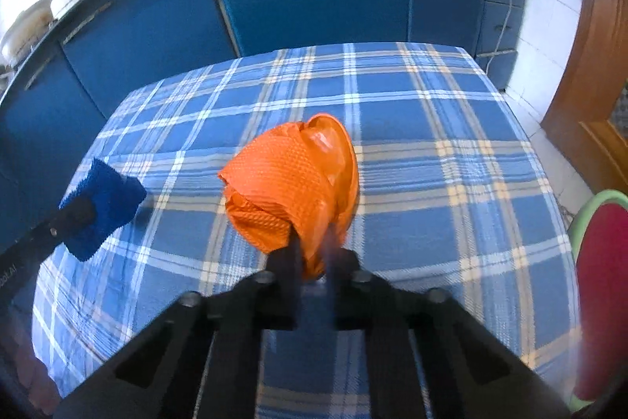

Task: Collect trash
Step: 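Carry the blue cloth and orange bag over the red bucket with both grippers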

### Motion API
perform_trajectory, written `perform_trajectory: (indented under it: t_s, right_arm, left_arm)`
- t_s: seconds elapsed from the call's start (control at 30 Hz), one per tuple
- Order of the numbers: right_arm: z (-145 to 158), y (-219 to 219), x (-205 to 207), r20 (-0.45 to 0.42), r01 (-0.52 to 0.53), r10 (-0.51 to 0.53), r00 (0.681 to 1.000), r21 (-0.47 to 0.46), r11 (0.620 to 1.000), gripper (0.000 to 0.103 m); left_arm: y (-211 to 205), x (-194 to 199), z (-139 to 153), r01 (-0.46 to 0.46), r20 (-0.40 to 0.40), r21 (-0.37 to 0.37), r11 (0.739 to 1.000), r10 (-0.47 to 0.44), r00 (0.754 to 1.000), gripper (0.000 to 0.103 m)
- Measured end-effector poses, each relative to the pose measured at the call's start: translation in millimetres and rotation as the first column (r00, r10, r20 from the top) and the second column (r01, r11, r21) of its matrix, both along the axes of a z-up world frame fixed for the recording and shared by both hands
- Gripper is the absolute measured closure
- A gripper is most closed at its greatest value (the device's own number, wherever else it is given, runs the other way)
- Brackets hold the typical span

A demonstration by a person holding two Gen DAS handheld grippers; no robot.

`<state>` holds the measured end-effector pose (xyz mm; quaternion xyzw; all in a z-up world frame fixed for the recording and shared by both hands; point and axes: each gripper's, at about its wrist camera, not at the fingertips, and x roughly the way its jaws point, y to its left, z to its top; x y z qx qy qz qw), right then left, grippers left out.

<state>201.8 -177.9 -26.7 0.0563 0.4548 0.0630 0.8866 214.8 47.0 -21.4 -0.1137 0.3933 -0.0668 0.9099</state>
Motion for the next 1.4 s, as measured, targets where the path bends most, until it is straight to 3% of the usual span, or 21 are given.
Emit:
perform_trajectory:
  t_s: [0.4, 0.83, 1.4]
  right_arm:
    - [39.0, -25.6, -36.8, 0.091, 0.035, -0.043, 0.995, 0.089, 0.995, 0.099]
    - [77.4, -76.6, -93.2, 0.193, 0.121, -0.146, 0.97, 0.137, 0.983, 0.099]
    - [84.0, -153.1, -148.4, 0.231, 0.29, -0.311, 0.922, 0.122, 0.949, 0.099]
  left_arm:
    - [-22.6, -10.1, 15.9, 0.045, 0.028, 0.009, 0.999, -0.045, 0.999, 0.094]
    - [-71.2, -27.4, 38.1, 0.151, 0.067, 0.024, 0.988, -0.152, 0.986, 0.094]
    - [-164.4, -54.4, 54.6, 0.345, 0.102, 0.041, 0.938, -0.348, 0.932, 0.094]
